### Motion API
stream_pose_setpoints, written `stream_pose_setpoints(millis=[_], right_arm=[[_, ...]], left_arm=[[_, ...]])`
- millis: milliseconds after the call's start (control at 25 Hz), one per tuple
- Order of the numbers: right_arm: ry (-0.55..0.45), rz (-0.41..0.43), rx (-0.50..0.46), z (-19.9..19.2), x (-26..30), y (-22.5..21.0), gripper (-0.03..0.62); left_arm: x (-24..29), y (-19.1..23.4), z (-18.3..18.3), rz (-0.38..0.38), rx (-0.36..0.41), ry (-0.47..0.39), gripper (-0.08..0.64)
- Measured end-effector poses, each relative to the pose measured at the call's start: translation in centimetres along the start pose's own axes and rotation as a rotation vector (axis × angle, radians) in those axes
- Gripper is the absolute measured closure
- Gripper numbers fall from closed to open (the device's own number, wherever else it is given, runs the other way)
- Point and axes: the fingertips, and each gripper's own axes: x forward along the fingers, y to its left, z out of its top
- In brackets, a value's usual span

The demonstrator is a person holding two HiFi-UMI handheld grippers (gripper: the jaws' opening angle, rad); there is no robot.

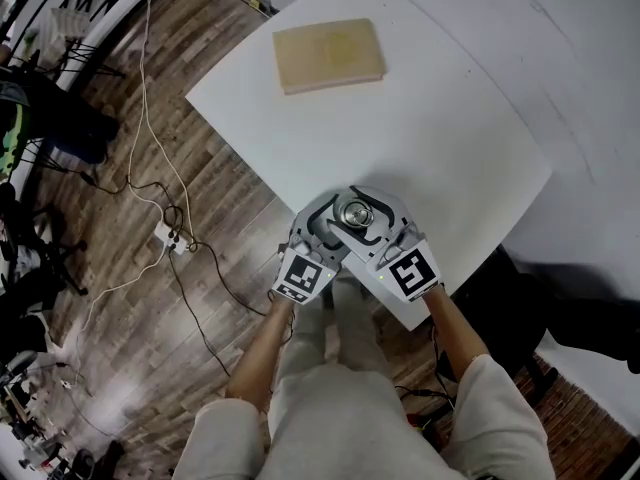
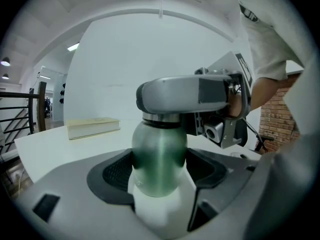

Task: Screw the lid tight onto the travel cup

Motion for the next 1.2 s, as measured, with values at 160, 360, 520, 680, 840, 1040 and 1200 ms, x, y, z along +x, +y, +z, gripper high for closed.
stream_pose_setpoints(millis=[160, 360, 520, 680, 840, 1040, 1200], right_arm=[[0.003, -0.096, 0.004, -0.1, 0.1, -0.4, 0.334], [-0.013, -0.239, 0.029, 0.0, -0.2, -0.9, 0.334], [-0.011, -0.332, 0.035, 0.0, -0.3, -1.2, 0.334], [-0.021, -0.429, 0.054, 0.1, -0.4, -1.6, 0.334], [-0.041, -0.465, 0.065, 0.2, -0.5, -1.8, 0.334], [-0.071, -0.335, 0.100, 0.5, 0.0, -1.0, 0.257], [-0.053, -0.172, 0.044, 0.4, -0.2, -0.3, 0.238]], left_arm=[[0.0, 0.1, -0.1, 0.000, 0.001, 0.002, 0.225], [0.0, -0.1, 0.0, 0.001, 0.003, 0.001, 0.225], [0.0, -0.1, 0.0, 0.001, 0.002, 0.001, 0.225], [0.0, 0.0, 0.0, 0.003, 0.004, 0.001, 0.225], [0.1, 0.0, 0.0, 0.003, 0.003, 0.000, 0.225], [0.0, 0.0, 0.1, 0.004, 0.007, 0.000, 0.225], [0.0, 0.0, 0.0, 0.001, 0.013, -0.001, 0.225]])
